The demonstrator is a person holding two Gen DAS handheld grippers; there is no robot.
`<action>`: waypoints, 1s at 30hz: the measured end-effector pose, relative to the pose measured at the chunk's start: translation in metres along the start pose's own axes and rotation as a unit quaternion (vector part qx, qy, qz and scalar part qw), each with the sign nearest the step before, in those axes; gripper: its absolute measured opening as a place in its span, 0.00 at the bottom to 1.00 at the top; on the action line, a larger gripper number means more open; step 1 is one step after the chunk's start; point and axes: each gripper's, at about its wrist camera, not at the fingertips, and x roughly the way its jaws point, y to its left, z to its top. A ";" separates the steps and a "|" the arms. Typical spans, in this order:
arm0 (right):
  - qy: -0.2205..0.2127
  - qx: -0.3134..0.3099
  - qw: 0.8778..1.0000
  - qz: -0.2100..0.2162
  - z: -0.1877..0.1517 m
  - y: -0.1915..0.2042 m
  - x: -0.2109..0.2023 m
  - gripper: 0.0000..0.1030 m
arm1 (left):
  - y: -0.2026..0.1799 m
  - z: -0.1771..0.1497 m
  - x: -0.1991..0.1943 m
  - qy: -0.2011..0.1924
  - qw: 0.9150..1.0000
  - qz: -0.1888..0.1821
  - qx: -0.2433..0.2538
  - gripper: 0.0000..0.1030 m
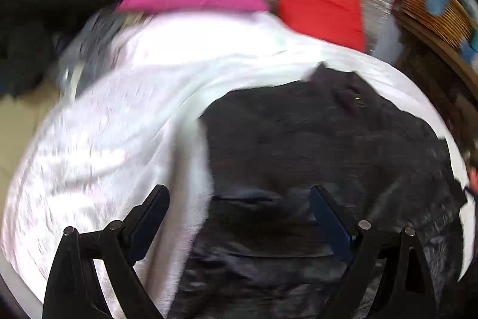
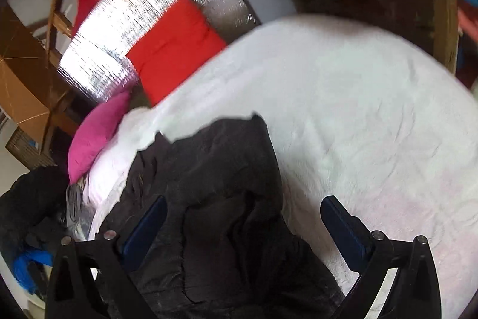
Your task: Fold large clothes
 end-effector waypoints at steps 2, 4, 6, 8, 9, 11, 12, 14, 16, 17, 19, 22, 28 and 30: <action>0.017 -0.005 1.000 0.000 -0.001 -0.002 0.013 1.00 | 0.026 0.003 0.012 0.027 0.998 -0.030 -0.047 0.92; 0.037 -0.015 0.999 0.007 -0.005 0.001 0.030 1.00 | 0.045 0.004 0.023 0.046 0.993 -0.062 -0.090 0.92; 0.051 -0.028 0.998 -0.005 -0.009 0.004 0.045 1.00 | 0.051 0.004 0.028 0.055 0.990 -0.081 -0.105 0.92; 0.066 -0.046 0.997 -0.007 -0.015 0.009 0.058 0.93 | 0.049 0.002 0.039 0.073 0.987 -0.100 -0.103 0.91; 0.071 -0.055 0.996 -0.009 -0.020 0.011 0.060 0.88 | 0.042 -0.003 0.040 0.081 0.986 -0.105 -0.102 0.91; 0.079 -0.097 0.991 -0.038 -0.031 0.024 0.068 0.71 | 0.031 -0.008 0.051 0.103 0.981 -0.127 -0.100 0.77; 0.065 -0.122 0.989 -0.058 -0.036 0.032 0.068 0.65 | 0.026 -0.008 0.056 0.111 0.981 -0.131 -0.093 0.72; 0.050 -0.148 0.985 -0.080 -0.038 0.040 0.064 0.46 | 0.013 -0.011 0.055 0.102 0.988 -0.099 -0.065 0.61; 0.025 -0.162 0.981 -0.101 -0.038 0.042 0.053 0.35 | 0.007 -0.010 0.051 0.091 0.991 -0.085 -0.056 0.54; 0.007 -0.168 0.980 -0.106 -0.038 0.046 0.047 0.32 | 0.005 -0.010 0.048 0.084 0.991 -0.083 -0.057 0.51; -0.018 -0.174 0.978 -0.112 -0.033 0.054 0.043 0.30 | 0.001 -0.010 0.043 0.068 0.994 -0.074 -0.042 0.51; -0.023 -0.175 0.977 -0.123 -0.031 0.055 0.048 0.30 | 0.000 -0.014 0.055 0.088 0.994 -0.058 -0.036 0.56; 0.022 -0.155 0.980 -0.126 -0.025 0.043 0.062 0.45 | -0.001 -0.013 0.061 0.100 0.993 -0.043 -0.047 0.71; 0.031 -0.130 0.987 -0.094 -0.019 0.038 0.053 0.80 | 0.006 -0.011 0.055 0.096 0.993 -0.049 -0.057 0.71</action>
